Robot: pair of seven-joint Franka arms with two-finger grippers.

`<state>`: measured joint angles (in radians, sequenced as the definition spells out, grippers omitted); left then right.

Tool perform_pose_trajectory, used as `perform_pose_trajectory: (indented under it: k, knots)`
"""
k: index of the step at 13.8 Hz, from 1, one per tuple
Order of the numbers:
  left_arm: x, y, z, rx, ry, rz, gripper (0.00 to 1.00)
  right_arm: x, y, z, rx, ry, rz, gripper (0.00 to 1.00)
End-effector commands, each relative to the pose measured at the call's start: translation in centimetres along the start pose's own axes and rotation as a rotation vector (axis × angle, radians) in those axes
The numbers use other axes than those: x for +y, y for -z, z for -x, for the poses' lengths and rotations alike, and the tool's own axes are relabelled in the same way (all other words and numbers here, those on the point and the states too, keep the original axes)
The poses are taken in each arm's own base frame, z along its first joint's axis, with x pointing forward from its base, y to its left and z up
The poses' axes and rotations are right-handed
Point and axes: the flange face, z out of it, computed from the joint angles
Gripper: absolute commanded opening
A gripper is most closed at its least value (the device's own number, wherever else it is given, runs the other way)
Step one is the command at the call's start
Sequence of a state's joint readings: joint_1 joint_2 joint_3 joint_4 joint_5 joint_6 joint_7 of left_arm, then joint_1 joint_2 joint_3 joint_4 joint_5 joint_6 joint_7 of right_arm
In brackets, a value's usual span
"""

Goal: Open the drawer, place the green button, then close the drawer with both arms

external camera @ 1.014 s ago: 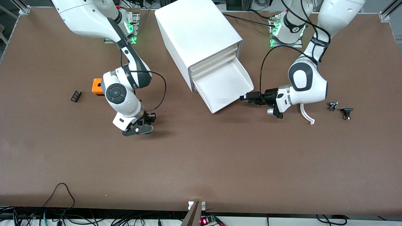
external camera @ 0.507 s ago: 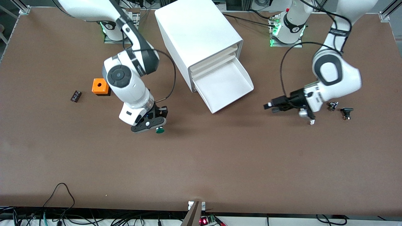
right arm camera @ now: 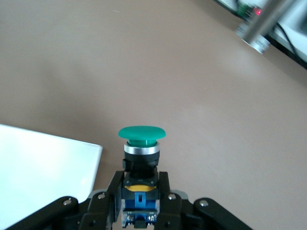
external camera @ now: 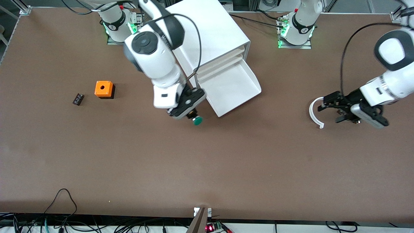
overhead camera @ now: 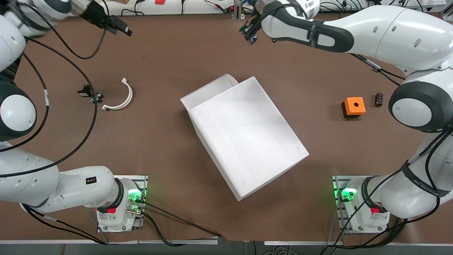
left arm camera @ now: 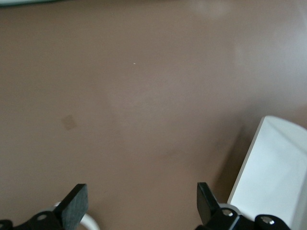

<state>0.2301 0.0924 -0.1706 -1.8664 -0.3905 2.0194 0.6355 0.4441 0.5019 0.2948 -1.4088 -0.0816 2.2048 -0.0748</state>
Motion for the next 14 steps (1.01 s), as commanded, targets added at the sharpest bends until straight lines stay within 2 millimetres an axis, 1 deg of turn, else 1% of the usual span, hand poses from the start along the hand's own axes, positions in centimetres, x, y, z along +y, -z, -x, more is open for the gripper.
perform_pose_trajectory:
  k: [1,3,4,5,6,7,8,9,11,14]
  knots:
    - [1.3,5.5,-0.9,-0.094,-0.071,-0.101,1.00,-4.6,-0.6,-2.1,0.021,0.196,-0.024,0.28]
    - [2.3,8.8,-1.0,-0.145,-0.027,-0.162,1.00,-7.9,-1.0,-3.0,0.035,0.334,-0.042,0.28]
    - [3.5,10.1,-1.2,-0.178,-0.004,-0.214,1.00,-9.3,-1.7,-3.2,0.034,0.411,-0.049,0.28]
    - [4.9,10.5,-1.6,-0.207,0.030,-0.262,1.00,-10.4,-2.9,-3.2,0.026,0.494,-0.059,0.28]
    - [6.4,10.4,-2.0,-0.223,0.075,-0.310,1.00,-12.0,-3.6,-3.0,0.016,0.558,-0.068,0.28]
    - [6.8,10.5,-2.0,-0.221,0.140,-0.346,1.00,-13.5,-4.3,-2.6,-0.017,0.604,-0.076,0.28]
    - [7.1,10.5,-1.9,-0.226,0.195,-0.354,1.00,-15.0,-5.6,-1.9,-0.067,0.671,-0.064,0.28]
    - [7.2,10.9,-1.6,-0.228,0.228,-0.360,1.00,-15.9,-6.4,-1.4,-0.100,0.746,-0.047,0.29]
    - [6.7,11.0,-1.4,-0.223,0.269,-0.365,1.00,-16.6,-8.5,-0.7,-0.132,0.866,-0.062,0.29]
    - [7.0,11.0,-1.8,-0.203,0.267,-0.362,1.00,-18.5,-11.3,0.4,-0.170,0.959,-0.085,0.29]
